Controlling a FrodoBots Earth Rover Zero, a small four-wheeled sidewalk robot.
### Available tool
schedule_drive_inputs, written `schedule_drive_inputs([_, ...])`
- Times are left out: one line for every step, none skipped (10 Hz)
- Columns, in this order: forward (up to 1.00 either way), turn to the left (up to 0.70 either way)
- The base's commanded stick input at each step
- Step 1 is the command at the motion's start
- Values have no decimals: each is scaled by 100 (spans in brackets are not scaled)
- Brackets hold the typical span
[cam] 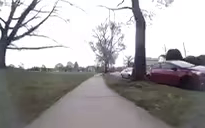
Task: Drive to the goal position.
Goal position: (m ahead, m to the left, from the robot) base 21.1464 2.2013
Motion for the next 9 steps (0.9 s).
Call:
schedule_drive_inputs([100, 0])
schedule_drive_inputs([100, 0])
schedule_drive_inputs([100, 0])
schedule_drive_inputs([100, 0])
schedule_drive_inputs([100, 0])
schedule_drive_inputs([100, 0])
schedule_drive_inputs([100, 0])
schedule_drive_inputs([100, 0])
schedule_drive_inputs([100, 0])
